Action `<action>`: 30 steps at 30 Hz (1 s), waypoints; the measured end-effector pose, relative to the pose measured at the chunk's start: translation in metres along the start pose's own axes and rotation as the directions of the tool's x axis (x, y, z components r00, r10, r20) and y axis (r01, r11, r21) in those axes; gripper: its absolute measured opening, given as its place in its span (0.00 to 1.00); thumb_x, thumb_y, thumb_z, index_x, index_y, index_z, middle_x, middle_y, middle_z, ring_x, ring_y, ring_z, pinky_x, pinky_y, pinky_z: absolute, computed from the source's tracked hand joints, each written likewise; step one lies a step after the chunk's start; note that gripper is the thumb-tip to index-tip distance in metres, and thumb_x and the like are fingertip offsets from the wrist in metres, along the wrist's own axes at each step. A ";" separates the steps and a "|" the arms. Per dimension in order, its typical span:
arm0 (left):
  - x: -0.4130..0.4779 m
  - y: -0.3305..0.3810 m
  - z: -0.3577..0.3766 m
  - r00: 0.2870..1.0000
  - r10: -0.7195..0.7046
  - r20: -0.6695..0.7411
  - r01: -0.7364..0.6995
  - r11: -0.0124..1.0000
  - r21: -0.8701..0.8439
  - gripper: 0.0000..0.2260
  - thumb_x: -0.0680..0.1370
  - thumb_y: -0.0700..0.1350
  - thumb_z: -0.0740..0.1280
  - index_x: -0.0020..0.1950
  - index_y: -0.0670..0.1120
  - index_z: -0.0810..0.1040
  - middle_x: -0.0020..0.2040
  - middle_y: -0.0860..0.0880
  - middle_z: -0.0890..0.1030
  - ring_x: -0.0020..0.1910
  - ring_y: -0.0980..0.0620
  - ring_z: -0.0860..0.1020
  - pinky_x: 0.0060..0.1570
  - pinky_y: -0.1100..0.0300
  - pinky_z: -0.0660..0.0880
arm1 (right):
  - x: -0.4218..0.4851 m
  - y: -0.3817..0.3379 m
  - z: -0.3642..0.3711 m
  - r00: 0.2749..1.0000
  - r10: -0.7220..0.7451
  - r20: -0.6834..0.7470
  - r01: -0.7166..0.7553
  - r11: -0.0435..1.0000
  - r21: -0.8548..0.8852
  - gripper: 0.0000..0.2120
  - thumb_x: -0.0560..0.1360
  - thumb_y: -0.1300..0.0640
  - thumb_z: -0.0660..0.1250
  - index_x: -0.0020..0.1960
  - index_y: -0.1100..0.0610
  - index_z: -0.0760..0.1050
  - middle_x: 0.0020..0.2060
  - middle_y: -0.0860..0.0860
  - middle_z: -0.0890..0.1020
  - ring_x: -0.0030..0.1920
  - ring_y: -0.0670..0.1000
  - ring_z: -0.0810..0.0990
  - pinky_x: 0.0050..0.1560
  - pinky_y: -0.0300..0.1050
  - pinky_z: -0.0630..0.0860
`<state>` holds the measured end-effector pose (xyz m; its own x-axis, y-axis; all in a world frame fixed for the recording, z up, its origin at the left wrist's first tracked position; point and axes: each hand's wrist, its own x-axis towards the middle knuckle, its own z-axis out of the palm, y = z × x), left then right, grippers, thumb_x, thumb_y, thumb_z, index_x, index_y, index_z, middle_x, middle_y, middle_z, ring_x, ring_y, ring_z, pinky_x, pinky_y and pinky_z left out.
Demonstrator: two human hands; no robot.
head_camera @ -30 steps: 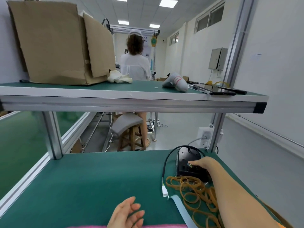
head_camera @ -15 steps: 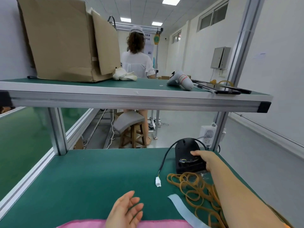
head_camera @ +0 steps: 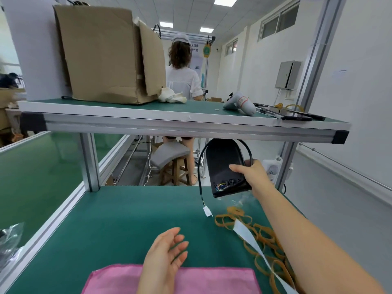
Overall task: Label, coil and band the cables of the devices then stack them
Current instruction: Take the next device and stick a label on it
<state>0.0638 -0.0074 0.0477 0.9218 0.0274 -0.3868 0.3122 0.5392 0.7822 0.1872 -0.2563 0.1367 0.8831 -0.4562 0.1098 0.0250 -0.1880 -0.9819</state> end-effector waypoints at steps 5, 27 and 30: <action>0.002 0.016 -0.004 0.998 0.058 0.012 -0.059 0.997 0.049 0.04 0.79 0.40 0.65 0.50 0.41 0.79 0.44 0.45 0.78 0.43 0.48 0.78 0.43 0.56 0.75 | -0.029 -0.017 0.016 0.995 0.026 0.098 -0.045 0.981 0.188 0.19 0.64 0.57 0.79 0.46 0.55 0.69 0.44 0.56 0.82 0.43 0.55 0.82 0.48 0.53 0.80; -0.080 0.016 -0.117 0.900 -0.217 0.378 0.038 0.903 0.427 0.26 0.69 0.46 0.71 0.65 0.40 0.76 0.59 0.37 0.81 0.60 0.37 0.79 0.66 0.41 0.70 | -0.296 0.046 0.028 0.632 0.450 0.631 -0.729 0.620 0.290 0.11 0.74 0.64 0.65 0.46 0.71 0.82 0.49 0.67 0.83 0.49 0.63 0.84 0.50 0.55 0.80; -0.083 0.006 -0.122 0.921 -0.216 0.325 0.015 0.852 0.523 0.26 0.68 0.50 0.71 0.64 0.41 0.77 0.57 0.39 0.83 0.59 0.37 0.79 0.66 0.39 0.70 | -0.302 0.058 0.024 0.642 0.476 0.601 -0.713 0.659 0.240 0.11 0.76 0.64 0.64 0.49 0.72 0.81 0.50 0.67 0.82 0.50 0.64 0.83 0.51 0.55 0.80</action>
<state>-0.0390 0.0963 0.0247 0.8562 -0.3647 -0.3660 0.4002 0.0200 0.9162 -0.0667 -0.1083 0.0429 0.8603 0.1410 -0.4900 -0.5012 0.4100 -0.7620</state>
